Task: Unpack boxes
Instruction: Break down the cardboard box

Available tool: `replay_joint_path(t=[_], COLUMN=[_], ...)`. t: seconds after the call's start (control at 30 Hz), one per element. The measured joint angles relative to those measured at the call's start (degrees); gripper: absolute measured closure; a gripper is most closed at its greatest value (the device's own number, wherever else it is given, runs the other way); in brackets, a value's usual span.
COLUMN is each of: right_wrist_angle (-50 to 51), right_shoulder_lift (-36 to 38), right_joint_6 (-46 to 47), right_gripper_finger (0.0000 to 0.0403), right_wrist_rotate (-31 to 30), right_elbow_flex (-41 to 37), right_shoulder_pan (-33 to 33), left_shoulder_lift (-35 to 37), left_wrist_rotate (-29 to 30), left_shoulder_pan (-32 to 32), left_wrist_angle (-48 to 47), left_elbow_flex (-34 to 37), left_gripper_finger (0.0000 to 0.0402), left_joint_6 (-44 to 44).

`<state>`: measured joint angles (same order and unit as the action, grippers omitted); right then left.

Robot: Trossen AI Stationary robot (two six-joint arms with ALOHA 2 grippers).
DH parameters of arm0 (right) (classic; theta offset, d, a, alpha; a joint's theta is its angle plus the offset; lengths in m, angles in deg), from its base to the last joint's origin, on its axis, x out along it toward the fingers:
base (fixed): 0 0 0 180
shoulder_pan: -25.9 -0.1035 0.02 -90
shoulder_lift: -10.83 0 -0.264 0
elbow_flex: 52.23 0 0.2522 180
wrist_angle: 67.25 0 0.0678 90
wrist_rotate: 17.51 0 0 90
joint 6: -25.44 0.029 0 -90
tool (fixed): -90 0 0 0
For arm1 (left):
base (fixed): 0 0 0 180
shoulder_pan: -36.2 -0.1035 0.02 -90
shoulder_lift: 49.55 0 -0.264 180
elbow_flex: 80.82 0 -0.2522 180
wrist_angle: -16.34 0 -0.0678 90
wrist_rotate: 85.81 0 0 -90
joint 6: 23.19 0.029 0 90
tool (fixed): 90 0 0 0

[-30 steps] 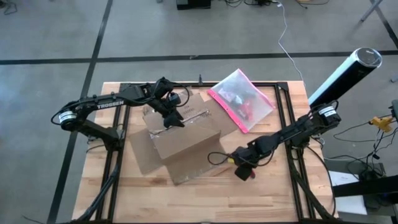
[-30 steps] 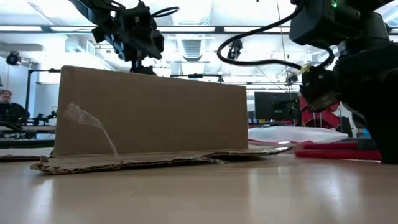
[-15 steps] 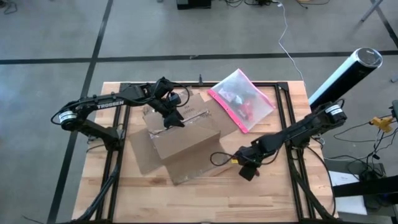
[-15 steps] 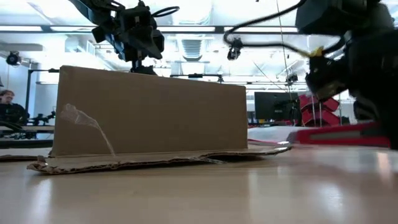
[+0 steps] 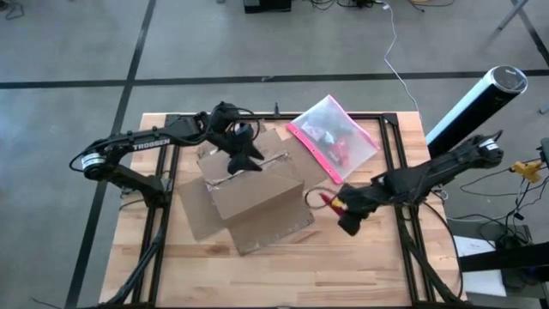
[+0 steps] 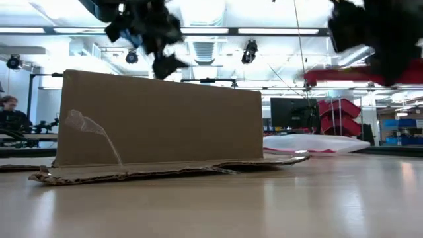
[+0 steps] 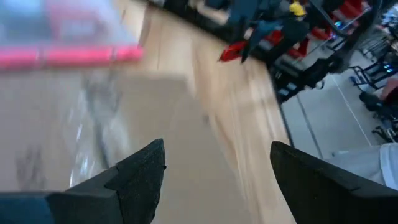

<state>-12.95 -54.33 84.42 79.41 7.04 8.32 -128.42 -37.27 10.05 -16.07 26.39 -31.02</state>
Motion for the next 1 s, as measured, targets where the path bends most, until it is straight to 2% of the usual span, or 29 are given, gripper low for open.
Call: replay_joint_path(t=[0.17,0.27,0.33,0.47,0.67,0.8,0.93,1.0], right_wrist_angle=[-2.51,-6.41,-9.53,-16.09,-28.78,-41.57,-50.73,-53.10], right_shoulder_lift=[3.17,3.14,2.69,1.05,-2.81,-6.59,-10.63,-12.35], right_joint_6=[-3.27,-6.18,-7.39,-7.60,-4.41,0.98,8.11,10.69], right_gripper_finger=[0.0370,0.0370,0.0370,0.0370,0.0370,0.0370,0.0370,0.0370], right_wrist_rotate=[-8.16,-8.87,-8.16,-1.14,15.17,25.43,30.30,31.78], right_elbow_flex=[4.73,7.69,9.17,11.02,11.11,11.11,11.35,11.58], right_shoulder_pan=[5.21,10.49,14.21,22.44,31.53,34.10,34.51,34.37], left_shoulder_lift=[0.00,0.00,0.00,0.00,-0.31,-1.64,-3.41,-4.20], left_wrist_rotate=[1.73,2.49,5.24,16.35,40.78,50.15,59.34,62.14], left_shoulder_pan=[0.99,1.62,2.96,7.69,16.61,19.99,22.58,23.60], left_wrist_angle=[6.47,9.84,9.97,7.92,4.34,4.84,5.94,6.51], left_elbow_flex=[-3.16,-5.63,-7.95,-13.48,-17.53,-18.28,-18.26,-18.26], left_gripper_finger=[0.0125,0.0125,0.0125,0.0125,0.0125,0.0125,0.0125,0.0125], left_joint_6=[0.12,2.17,6.49,20.75,44.65,51.91,58.82,62.81])
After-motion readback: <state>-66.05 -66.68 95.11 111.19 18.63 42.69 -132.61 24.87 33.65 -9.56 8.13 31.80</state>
